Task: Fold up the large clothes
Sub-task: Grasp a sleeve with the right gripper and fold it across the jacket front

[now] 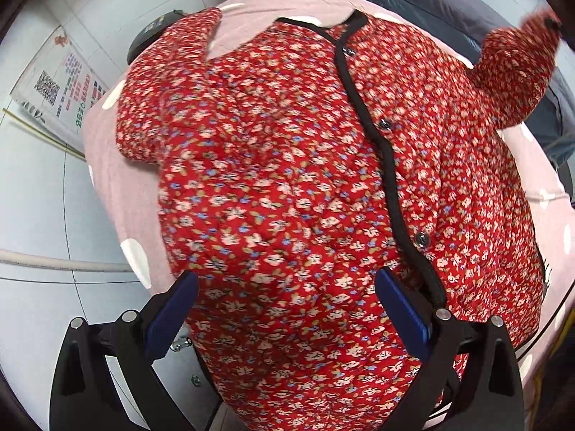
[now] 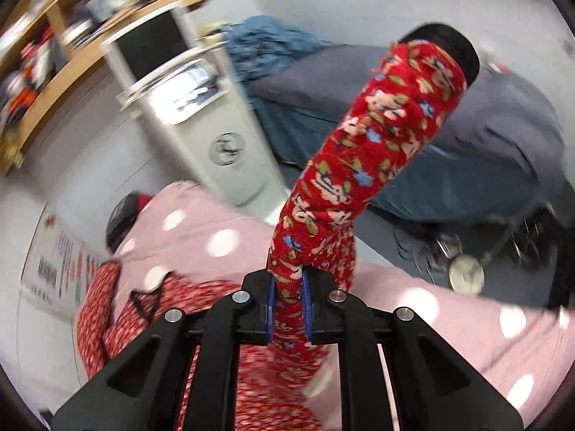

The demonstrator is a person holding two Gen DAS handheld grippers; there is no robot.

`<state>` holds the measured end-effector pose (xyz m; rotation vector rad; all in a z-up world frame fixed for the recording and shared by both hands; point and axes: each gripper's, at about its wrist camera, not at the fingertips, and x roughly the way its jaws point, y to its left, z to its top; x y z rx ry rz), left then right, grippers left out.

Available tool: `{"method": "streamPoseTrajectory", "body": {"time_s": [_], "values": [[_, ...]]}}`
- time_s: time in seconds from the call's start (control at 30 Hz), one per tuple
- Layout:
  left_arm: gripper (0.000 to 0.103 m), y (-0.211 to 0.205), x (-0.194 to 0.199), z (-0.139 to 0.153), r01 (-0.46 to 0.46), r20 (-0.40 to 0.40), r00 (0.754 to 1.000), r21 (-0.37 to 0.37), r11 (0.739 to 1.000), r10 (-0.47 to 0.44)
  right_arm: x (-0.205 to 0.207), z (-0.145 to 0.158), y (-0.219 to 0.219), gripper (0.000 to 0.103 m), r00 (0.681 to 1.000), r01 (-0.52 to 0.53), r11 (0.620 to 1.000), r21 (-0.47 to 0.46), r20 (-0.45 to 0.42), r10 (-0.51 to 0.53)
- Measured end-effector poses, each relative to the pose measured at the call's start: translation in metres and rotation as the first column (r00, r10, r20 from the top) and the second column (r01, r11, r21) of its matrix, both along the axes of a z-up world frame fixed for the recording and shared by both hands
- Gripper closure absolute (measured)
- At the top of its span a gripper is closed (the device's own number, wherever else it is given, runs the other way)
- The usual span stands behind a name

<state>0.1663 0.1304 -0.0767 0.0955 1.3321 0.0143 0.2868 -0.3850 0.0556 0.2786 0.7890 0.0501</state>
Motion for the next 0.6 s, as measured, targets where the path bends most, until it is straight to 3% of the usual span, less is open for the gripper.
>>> {"method": "streamPoseTrajectory", "body": {"time_s": [0.07, 0.13, 0.2, 0.23, 0.37, 0.4, 0.5, 0.53, 0.6], "values": [[0.007, 0.008, -0.002, 0.004, -0.018, 0.01, 1.0, -0.007, 1.0, 0.018, 0.005, 0.004, 0.054, 0.09, 0.991, -0.131, 0.989, -0.072, -0.013, 0.13], [0.007, 0.018, -0.004, 0.007, -0.041, 0.016, 0.999, -0.011, 0.999, 0.041, 0.005, -0.003, 0.108, 0.09, 0.968, -0.249, 0.954, -0.169, -0.034, 0.247], [0.007, 0.029, -0.007, 0.007, -0.063, 0.016, 0.998, -0.016, 0.998, 0.064, -0.001, -0.02, 0.158, 0.09, 0.935, -0.354, 0.901, -0.251, -0.075, 0.347], [0.007, 0.034, -0.007, 0.005, -0.075, 0.011, 0.997, -0.018, 0.997, 0.075, -0.006, -0.038, 0.191, 0.089, 0.905, -0.425, 0.852, -0.307, -0.128, 0.405], [0.007, 0.056, -0.009, -0.001, -0.124, -0.005, 0.992, -0.032, 0.992, 0.124, -0.025, -0.099, 0.256, 0.085, 0.834, -0.551, 0.704, -0.448, -0.268, 0.483], [0.007, 0.062, -0.01, -0.002, -0.136, -0.009, 0.991, -0.037, 0.99, 0.136, -0.034, -0.122, 0.273, 0.085, 0.809, -0.587, 0.65, -0.484, -0.321, 0.492], [0.007, 0.072, -0.013, -0.007, -0.153, -0.02, 0.988, -0.04, 0.987, 0.152, -0.058, -0.164, 0.289, 0.084, 0.773, -0.631, 0.544, -0.553, -0.394, 0.497], [0.007, 0.074, -0.013, -0.008, -0.154, -0.023, 0.988, -0.042, 0.987, 0.153, -0.061, -0.171, 0.291, 0.08, 0.767, -0.639, 0.529, -0.559, -0.407, 0.497], [0.007, 0.076, -0.012, -0.01, -0.154, -0.025, 0.988, -0.04, 0.987, 0.153, -0.065, -0.185, 0.293, 0.062, 0.747, -0.663, 0.511, -0.547, -0.442, 0.496]]}}
